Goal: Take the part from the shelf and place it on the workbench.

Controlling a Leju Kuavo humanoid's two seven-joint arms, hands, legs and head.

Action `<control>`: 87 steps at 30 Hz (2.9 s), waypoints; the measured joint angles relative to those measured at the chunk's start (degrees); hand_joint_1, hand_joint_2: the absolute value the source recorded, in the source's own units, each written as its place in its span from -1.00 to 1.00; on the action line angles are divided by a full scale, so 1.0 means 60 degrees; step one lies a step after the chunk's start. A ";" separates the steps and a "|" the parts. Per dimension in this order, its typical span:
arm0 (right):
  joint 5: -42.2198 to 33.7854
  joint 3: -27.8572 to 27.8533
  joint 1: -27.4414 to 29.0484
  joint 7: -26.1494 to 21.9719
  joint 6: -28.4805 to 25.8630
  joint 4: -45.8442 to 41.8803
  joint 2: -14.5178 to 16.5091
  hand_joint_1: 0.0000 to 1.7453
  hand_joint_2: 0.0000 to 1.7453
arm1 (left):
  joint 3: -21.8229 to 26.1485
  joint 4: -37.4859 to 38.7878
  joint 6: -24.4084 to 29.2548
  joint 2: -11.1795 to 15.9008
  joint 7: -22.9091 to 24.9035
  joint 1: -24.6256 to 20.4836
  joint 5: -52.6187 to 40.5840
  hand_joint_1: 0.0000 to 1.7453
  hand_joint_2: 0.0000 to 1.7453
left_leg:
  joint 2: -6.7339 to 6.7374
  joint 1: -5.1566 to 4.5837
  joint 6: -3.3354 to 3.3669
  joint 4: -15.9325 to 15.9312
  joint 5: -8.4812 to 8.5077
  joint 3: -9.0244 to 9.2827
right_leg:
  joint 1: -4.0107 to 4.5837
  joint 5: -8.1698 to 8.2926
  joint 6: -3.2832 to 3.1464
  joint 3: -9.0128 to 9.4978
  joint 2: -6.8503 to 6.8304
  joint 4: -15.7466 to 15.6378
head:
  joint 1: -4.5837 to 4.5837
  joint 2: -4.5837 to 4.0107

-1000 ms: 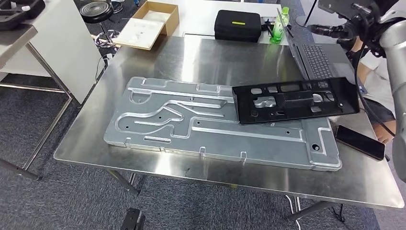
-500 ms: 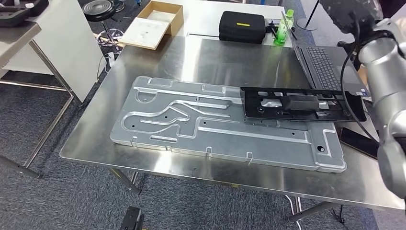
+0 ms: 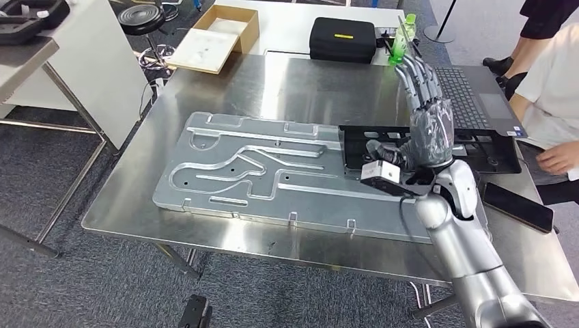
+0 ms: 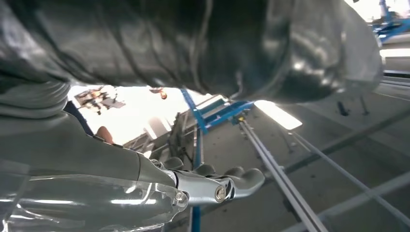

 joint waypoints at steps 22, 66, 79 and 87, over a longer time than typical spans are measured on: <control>0.3346 0.0765 0.3368 -0.0498 -0.1386 -0.3721 0.0919 -1.00 -1.00 | 0.0000 0.0000 0.0173 0.0010 0.0352 0.0275 -0.0221 -1.00 -1.00 | -0.0203 0.0002 -0.0105 0.1180 -0.0707 -0.0594 | -0.0062 -0.0153 -0.0167 0.0353 -0.0032 -0.0182 | -0.0034 0.0000; 0.3502 0.1839 0.2050 -0.0023 -0.1393 -0.3097 0.1111 -1.00 -1.00 | 0.0195 0.0000 0.0186 0.0322 0.0439 0.0405 0.0062 -1.00 -1.00 | 0.0256 -0.0008 0.0244 -0.0232 0.0217 -0.0057 | 0.0032 -0.0794 0.0166 0.0536 -0.0601 0.0217 | -0.0113 0.0000; 0.3680 0.1859 0.1779 0.0012 -0.1394 -0.3001 0.1127 -1.00 -1.00 | 0.0315 0.0000 0.0268 0.0427 0.0316 0.0229 0.0081 -1.00 -1.00 | -0.1063 0.0010 0.0031 -0.0069 0.0241 -0.0234 | -0.0039 -0.0364 0.0023 0.0318 0.0528 0.0062 | -0.0112 0.0000; 0.3800 0.1864 0.1724 -0.0042 -0.1393 -0.2991 0.1196 -1.00 -1.00 | 0.0325 0.0000 0.0325 0.0549 0.0259 0.0241 0.0092 -1.00 -1.00 | 0.0017 0.0040 -0.0270 0.2392 -0.0793 -0.1385 | -0.0020 -0.0354 -0.0236 0.0417 -0.0422 -0.0052 | -0.0157 0.0000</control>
